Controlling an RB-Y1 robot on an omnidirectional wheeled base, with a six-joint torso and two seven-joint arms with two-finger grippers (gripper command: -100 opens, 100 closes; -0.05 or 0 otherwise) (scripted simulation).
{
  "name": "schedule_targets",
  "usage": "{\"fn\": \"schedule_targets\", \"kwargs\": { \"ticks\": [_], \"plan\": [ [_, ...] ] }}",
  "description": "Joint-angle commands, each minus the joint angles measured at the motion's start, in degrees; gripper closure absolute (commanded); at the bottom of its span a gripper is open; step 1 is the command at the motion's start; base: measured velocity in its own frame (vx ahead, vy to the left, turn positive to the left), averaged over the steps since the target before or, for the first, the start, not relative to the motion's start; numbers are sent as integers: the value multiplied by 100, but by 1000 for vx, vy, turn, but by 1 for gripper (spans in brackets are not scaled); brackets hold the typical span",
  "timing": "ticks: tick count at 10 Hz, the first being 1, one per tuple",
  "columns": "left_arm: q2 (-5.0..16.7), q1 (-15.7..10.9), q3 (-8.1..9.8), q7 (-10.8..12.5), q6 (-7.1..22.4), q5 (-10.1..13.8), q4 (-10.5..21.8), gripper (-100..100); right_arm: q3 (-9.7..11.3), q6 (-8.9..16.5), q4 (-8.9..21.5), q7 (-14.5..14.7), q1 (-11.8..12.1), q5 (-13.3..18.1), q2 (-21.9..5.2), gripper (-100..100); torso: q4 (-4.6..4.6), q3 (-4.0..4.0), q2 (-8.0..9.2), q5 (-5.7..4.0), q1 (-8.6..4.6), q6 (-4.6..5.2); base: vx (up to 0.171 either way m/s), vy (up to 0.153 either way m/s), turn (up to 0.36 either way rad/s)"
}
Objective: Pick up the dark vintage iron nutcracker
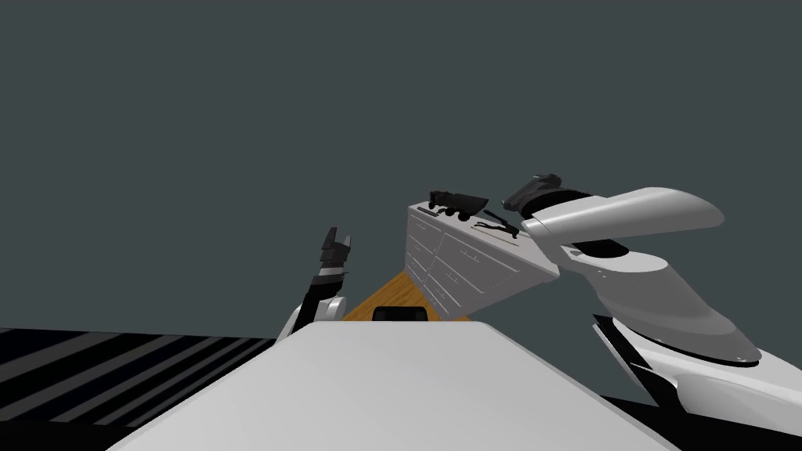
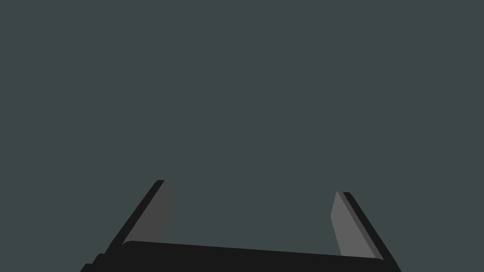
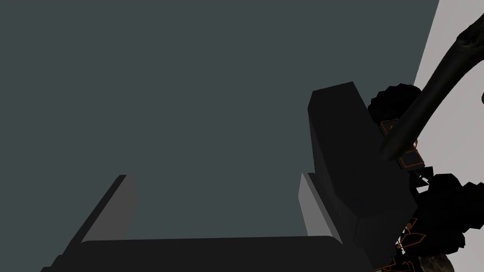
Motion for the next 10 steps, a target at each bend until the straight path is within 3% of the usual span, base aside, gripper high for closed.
{"fn": "schedule_targets", "kwargs": {
  "ticks": [1, 2, 4, 5, 7, 8, 10],
  "plan": [
    [0, 0, 0, 0, 0, 0, 0, 0, 9, 17, 27, -10, -5, -171, -3, -100, 0, 0, 0, 0, 0, 0, 0, 0, 0],
    [0, 0, 0, 0, 0, 0, 0, 0, -13, -193, 8, -245, -56, -399, -182, -100, 0, 1, 1, 1, 3, 0, 6, -12, 32],
    [0, 0, 0, 0, 0, 0, 0, 0, -13, -193, 8, -245, -56, -749, -182, -100, 0, 0, 0, 0, -3, 0, 8, -17, 10],
    [0, 0, 0, 0, 0, 0, 0, 0, -32, -401, -6, -469, -100, -932, -353, -100, 0, 0, -1, -1, -2, 0, 15, -20, 28],
    [0, 0, 0, 0, 0, 0, 0, 0, -32, -401, -6, -469, -100, -1264, -353, -100, -1, -2, -2, -1, -4, 0, 8, -18, 9],
    [0, 0, 0, 0, 0, 0, 0, 0, -49, -608, -18, -680, -136, -1446, -518, -100, 0, 0, 0, -1, -2, 0, 7, -16, 24],
    [0, 0, 0, 0, 0, 0, 0, 0, -49, -608, -18, -680, -136, -1772, -518, -100, 0, -1, -1, -1, -4, 0, 8, -19, 8]
  ]
}}
